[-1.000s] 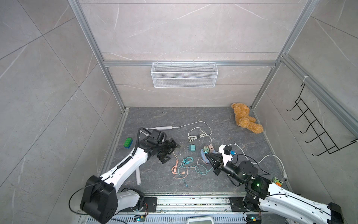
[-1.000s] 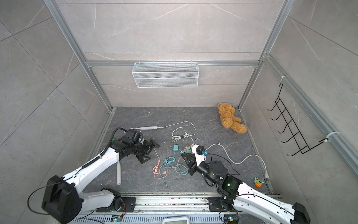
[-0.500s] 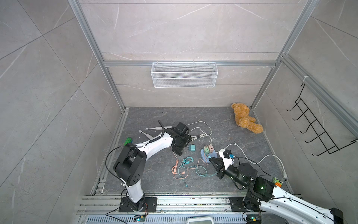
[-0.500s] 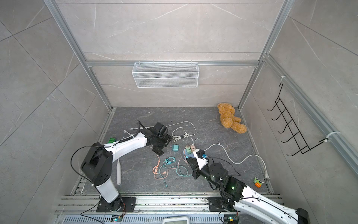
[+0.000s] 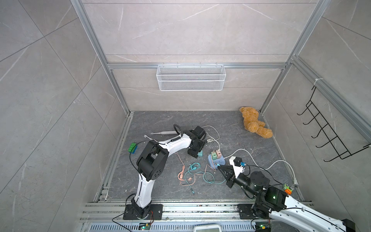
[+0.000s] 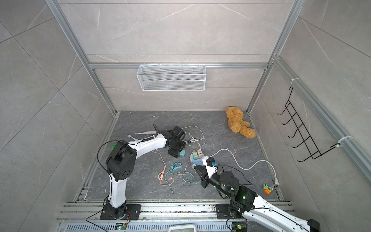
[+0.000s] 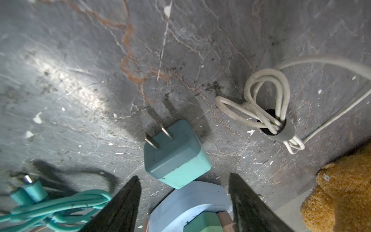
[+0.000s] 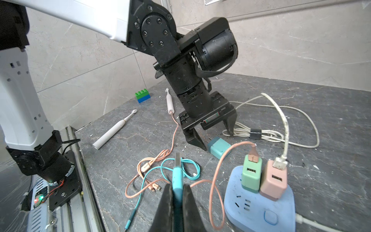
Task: Charge the electric toothbrush
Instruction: Adjust the plug at the center of the board.
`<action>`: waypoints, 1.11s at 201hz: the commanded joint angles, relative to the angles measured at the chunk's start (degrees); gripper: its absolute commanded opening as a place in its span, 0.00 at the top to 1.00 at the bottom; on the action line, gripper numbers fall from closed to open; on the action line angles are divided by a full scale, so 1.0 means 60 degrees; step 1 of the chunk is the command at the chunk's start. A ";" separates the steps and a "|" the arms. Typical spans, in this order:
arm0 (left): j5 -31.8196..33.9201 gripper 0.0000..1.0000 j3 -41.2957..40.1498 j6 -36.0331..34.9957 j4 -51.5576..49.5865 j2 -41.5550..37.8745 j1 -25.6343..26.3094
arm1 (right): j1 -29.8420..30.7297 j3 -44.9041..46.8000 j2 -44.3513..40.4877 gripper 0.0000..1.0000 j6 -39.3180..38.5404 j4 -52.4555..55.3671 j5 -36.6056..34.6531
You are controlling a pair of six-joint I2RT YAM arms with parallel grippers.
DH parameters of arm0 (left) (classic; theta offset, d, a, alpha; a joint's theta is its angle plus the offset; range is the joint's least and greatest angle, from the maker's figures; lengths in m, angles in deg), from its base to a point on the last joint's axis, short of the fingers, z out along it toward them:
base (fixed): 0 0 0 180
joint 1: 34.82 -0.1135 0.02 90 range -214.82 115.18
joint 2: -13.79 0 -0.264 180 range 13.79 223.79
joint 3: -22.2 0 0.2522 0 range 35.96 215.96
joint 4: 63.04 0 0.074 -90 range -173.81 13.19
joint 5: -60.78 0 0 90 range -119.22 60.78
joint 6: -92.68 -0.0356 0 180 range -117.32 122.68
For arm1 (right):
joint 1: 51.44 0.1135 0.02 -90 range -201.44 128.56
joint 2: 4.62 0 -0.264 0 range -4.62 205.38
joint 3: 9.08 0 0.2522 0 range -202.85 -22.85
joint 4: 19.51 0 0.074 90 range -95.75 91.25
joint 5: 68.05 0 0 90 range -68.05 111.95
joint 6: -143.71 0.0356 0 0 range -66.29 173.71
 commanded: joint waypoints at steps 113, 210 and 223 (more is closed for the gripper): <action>-0.0628 0.53 0.0831 -0.1787 -0.2000 0.0738 -0.0132 | 0.0037 0.0129 -0.0196 1.00 0.0145 -0.0399 0.0830; -0.0851 0.33 0.0546 -0.4357 -0.3852 -0.0016 -0.0710 | 0.0052 0.0078 -0.0159 1.00 0.0236 -0.0307 0.0982; -0.0971 0.28 0.0525 -0.4481 -0.3769 -0.0045 -0.0784 | 0.0047 0.0094 -0.0126 1.00 0.0236 -0.0368 0.1009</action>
